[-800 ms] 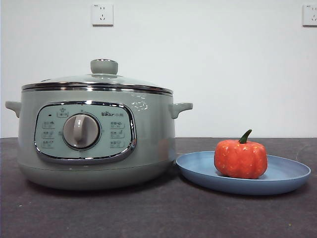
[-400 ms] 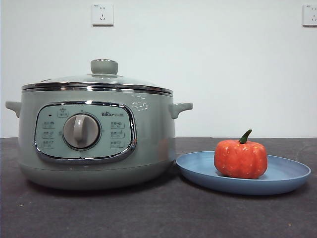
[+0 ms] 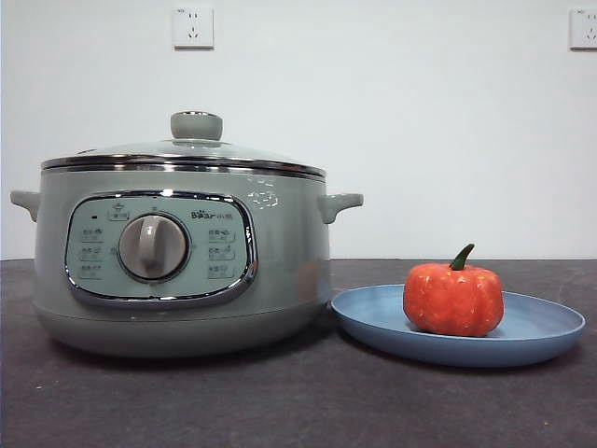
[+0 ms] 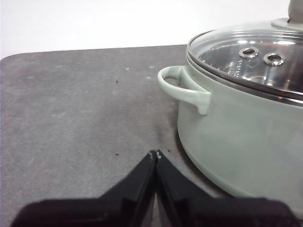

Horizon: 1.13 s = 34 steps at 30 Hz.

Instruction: Take the pumpkin out from the steamer,put the pumpkin in the blue plate,close the lid

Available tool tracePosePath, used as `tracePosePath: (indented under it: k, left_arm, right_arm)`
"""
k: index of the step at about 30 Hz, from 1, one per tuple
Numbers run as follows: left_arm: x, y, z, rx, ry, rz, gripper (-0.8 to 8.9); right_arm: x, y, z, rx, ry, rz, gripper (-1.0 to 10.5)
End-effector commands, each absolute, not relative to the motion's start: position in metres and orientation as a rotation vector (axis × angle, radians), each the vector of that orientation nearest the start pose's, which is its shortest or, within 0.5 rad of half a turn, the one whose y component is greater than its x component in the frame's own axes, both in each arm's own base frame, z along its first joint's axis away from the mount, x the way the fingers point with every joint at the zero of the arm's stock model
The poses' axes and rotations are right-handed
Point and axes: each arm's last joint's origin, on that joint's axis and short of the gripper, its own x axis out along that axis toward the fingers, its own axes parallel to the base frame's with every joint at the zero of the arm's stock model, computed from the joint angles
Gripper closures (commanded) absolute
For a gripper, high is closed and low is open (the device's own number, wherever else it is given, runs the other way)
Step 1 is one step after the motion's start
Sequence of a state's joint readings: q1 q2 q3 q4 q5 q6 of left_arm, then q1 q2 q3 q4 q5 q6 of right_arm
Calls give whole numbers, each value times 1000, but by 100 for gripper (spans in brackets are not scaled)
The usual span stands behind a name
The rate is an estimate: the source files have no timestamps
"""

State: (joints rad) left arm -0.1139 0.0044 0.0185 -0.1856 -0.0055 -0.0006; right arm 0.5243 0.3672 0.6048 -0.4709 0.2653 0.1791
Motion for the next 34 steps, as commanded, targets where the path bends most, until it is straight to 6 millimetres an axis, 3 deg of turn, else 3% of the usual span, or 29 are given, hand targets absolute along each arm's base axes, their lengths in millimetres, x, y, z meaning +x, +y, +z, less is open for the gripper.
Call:
tracePosePath:
  k: [1, 9, 18, 22, 25, 34]
  left_arm:
    - [95, -11, 147, 3, 182, -112, 817]
    - [95, -11, 147, 3, 182, -111, 817]
    - [95, -11, 147, 3, 182, -111, 817]
    - [95, -11, 147, 3, 182, -112, 817]
    - [95, -11, 147, 3, 182, -111, 817]
    - [95, -11, 147, 3, 182, -112, 817]
  right_arm:
    - [83, 39, 290, 47, 239, 239, 945]
    - [86, 40, 276, -103, 265, 245, 945]
    - [101, 28, 203, -46, 142, 88, 945]
    - [104, 21, 178, -15, 112, 135, 945]
    - [104, 15, 169, -7, 120, 135, 945]
    - [100, 6, 167, -4, 112, 74, 946]
